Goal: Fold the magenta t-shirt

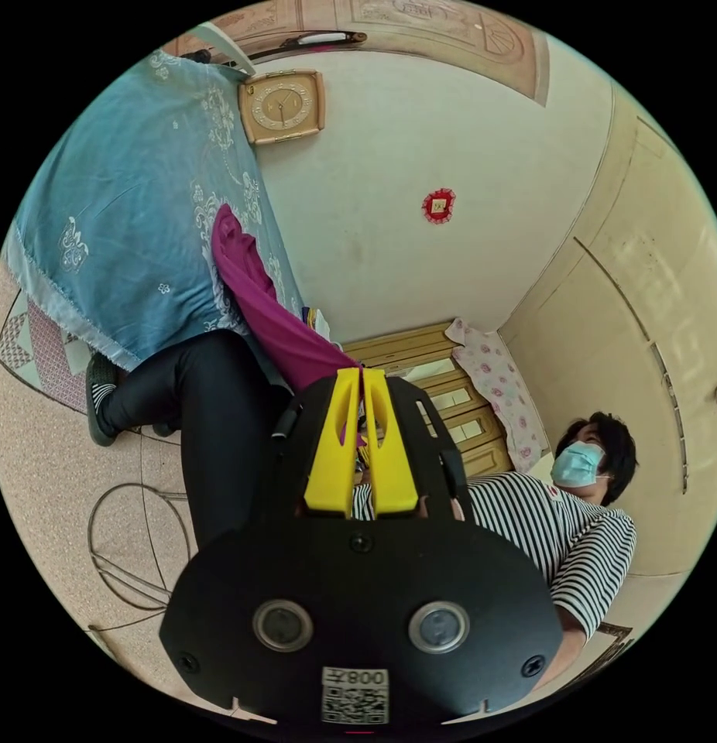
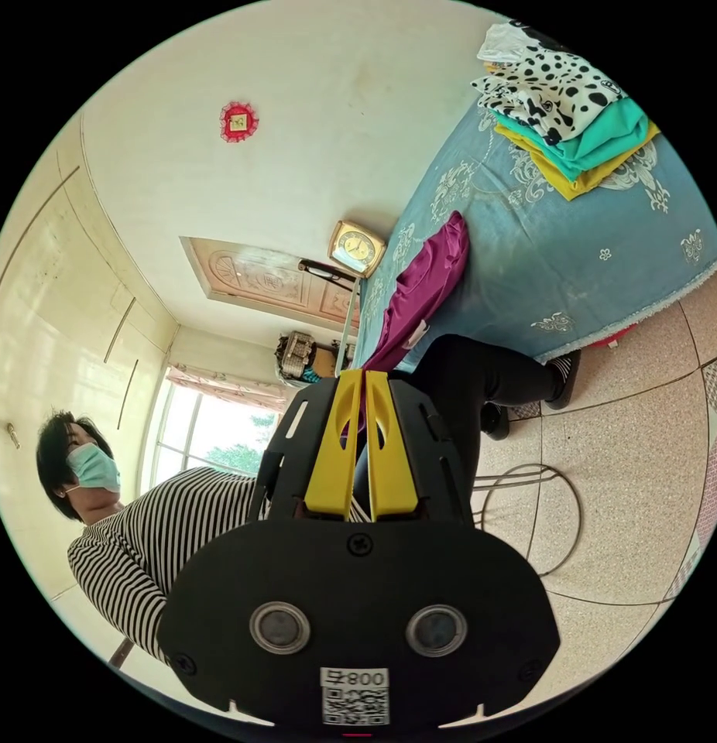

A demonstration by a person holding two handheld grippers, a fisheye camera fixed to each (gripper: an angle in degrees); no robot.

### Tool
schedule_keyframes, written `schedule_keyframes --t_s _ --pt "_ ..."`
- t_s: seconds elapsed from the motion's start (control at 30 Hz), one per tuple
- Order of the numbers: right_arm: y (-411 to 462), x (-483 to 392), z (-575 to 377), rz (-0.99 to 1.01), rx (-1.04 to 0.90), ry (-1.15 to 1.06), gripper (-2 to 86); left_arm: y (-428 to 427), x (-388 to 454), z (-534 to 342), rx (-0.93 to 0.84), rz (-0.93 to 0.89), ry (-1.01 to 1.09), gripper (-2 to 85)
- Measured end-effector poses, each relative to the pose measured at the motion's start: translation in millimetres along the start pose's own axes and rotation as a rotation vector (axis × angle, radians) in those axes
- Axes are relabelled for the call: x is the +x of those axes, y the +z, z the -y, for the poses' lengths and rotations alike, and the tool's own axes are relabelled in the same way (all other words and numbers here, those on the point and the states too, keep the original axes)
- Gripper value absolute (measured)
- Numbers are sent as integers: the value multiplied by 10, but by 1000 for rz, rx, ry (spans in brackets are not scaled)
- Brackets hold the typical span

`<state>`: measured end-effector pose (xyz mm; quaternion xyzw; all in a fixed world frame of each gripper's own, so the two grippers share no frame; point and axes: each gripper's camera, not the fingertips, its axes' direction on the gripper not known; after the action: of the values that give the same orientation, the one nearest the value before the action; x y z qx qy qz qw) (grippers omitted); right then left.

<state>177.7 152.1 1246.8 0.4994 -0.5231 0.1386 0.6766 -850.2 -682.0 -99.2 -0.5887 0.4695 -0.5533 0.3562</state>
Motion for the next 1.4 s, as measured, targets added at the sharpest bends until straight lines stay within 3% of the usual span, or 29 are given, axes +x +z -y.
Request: schedule_keyframes --t_s 0.8,1.4 --pt "19 130 578 22 31 55 4 416 279 564 4 2 -60 6" --pt "354 -159 2094 1 13 5 4 1132 601 2121 -42 17 -14 6"
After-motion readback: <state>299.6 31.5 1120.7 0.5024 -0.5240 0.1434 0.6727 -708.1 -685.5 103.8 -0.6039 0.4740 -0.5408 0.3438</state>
